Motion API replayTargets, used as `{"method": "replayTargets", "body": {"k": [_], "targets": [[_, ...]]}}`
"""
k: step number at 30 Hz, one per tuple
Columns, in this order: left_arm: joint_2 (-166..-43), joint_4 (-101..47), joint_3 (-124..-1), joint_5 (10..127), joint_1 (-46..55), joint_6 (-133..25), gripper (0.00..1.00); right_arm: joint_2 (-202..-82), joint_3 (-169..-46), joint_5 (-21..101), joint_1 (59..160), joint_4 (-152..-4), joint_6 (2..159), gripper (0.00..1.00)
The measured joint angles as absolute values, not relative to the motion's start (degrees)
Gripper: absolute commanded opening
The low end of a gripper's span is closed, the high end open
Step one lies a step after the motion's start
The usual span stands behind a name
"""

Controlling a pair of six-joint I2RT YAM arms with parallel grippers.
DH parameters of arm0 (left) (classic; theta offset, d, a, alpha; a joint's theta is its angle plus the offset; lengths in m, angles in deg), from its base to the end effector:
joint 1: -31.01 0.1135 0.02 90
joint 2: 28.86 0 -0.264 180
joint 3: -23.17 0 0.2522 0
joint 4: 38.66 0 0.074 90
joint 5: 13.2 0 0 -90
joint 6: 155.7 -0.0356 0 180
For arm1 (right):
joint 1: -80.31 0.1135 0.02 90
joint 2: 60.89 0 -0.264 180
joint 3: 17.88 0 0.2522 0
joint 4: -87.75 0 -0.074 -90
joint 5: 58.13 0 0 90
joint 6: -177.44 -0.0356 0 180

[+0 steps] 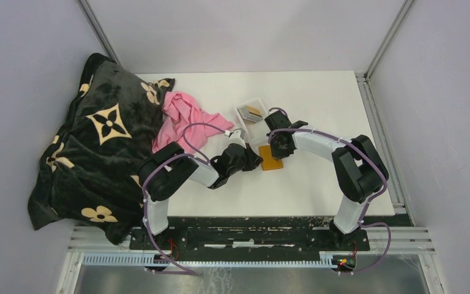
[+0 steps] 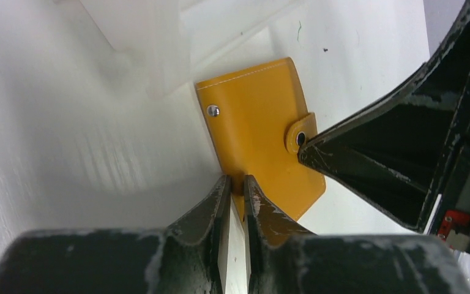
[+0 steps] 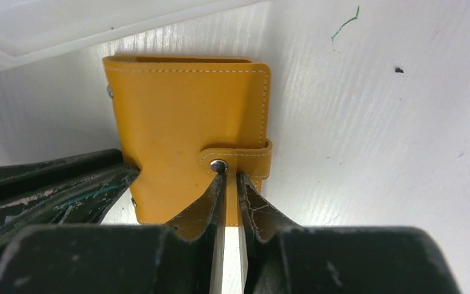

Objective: Put the credit cards into the card holder
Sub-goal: Open the card holder at the center of the board.

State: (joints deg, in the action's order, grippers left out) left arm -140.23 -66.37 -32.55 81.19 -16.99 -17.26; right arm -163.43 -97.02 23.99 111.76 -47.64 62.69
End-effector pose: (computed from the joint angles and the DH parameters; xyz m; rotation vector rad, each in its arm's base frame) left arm 0.2397 -0.2622 0.0998 -0.0592 2.1991 -0.9304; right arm 0.3009 0.1783 0.1697 -0.1234 2.7356 0.0842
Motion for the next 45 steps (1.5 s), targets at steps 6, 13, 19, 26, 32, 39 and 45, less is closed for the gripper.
{"method": "replayTargets", "body": {"k": [6,13,19,26,32,39,45], "targets": [[-138.52,-64.05,-31.8,81.16,-18.2,-17.26,0.22,-163.0,-97.05,23.36,111.62,-45.85,63.52,0.41],[-137.93,-62.06,-32.2,80.9,-18.48,-17.26,0.22,-162.95,-99.03,22.48,111.8,-42.53,65.2,0.52],[-137.93,-61.34,-32.59,80.75,-18.57,-17.26,0.22,-163.19,-102.97,22.31,112.98,-41.56,65.9,0.54],[-137.98,-60.77,-33.0,80.71,-18.57,-17.26,0.22,-165.38,-105.09,22.07,114.14,-40.56,66.27,0.54],[-138.33,-60.34,-33.64,80.36,-18.66,-17.26,0.22,-166.08,-104.89,21.24,114.36,-39.66,66.27,0.53],[-138.44,-60.03,-33.86,80.14,-18.68,-17.26,0.22,-166.08,-103.12,19.75,115.3,-39.49,66.23,0.53],[-138.48,-59.79,-34.05,80.05,-18.7,-17.24,0.21,-166.08,-101.53,17.06,116.32,-39.62,66.05,0.52]]}}
